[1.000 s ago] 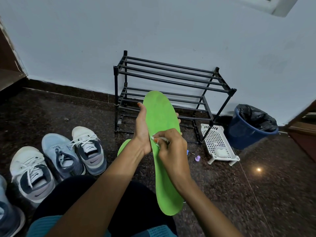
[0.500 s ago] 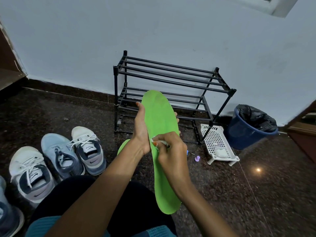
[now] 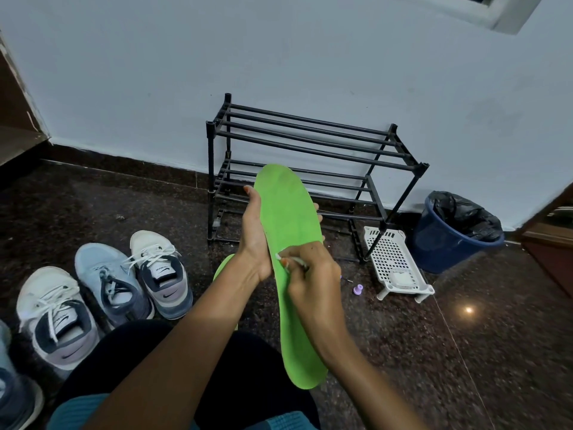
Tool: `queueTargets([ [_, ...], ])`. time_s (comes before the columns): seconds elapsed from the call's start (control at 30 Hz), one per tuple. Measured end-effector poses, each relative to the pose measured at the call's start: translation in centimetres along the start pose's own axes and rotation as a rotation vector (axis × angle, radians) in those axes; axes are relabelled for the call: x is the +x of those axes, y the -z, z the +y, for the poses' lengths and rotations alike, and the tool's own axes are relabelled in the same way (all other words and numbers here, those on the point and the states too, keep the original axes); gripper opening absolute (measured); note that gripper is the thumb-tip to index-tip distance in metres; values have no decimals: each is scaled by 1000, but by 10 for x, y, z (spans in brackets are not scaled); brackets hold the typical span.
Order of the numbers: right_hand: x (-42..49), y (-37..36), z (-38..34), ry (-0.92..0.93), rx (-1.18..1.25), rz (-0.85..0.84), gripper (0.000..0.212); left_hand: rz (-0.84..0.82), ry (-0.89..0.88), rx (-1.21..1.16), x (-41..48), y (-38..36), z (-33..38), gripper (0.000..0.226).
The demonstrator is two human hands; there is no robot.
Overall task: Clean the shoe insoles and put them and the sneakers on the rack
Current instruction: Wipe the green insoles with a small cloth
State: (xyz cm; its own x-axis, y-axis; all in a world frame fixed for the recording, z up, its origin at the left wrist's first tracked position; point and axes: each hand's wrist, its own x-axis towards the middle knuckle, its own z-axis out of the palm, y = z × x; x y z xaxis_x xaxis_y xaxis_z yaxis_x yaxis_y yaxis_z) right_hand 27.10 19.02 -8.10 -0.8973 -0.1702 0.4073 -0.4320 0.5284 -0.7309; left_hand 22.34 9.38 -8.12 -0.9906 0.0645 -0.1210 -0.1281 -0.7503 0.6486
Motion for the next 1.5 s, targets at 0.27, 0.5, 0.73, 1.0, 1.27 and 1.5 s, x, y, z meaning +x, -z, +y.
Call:
queueTargets([
  [0.27, 32, 11, 18, 41, -195, 106, 17, -2, 15, 95, -3, -5, -3, 90],
  [0.5, 22, 4, 19, 57, -162, 64, 15, 29, 9, 89, -1, -1, -1, 93],
  [0.73, 23, 11, 22, 51, -132, 57, 14, 30, 10, 120, -1, -3, -1, 90],
  [1.0, 30, 18, 26, -32, -69, 147, 14, 16, 34, 136, -1, -3, 1, 88],
  [1.27, 27, 24, 27, -147, 23, 183, 19, -64, 14, 141, -5, -9, 5, 68],
  [1.5, 41, 21, 28, -204, 114, 344, 17, -110, 55, 156, -9, -15, -1, 41],
])
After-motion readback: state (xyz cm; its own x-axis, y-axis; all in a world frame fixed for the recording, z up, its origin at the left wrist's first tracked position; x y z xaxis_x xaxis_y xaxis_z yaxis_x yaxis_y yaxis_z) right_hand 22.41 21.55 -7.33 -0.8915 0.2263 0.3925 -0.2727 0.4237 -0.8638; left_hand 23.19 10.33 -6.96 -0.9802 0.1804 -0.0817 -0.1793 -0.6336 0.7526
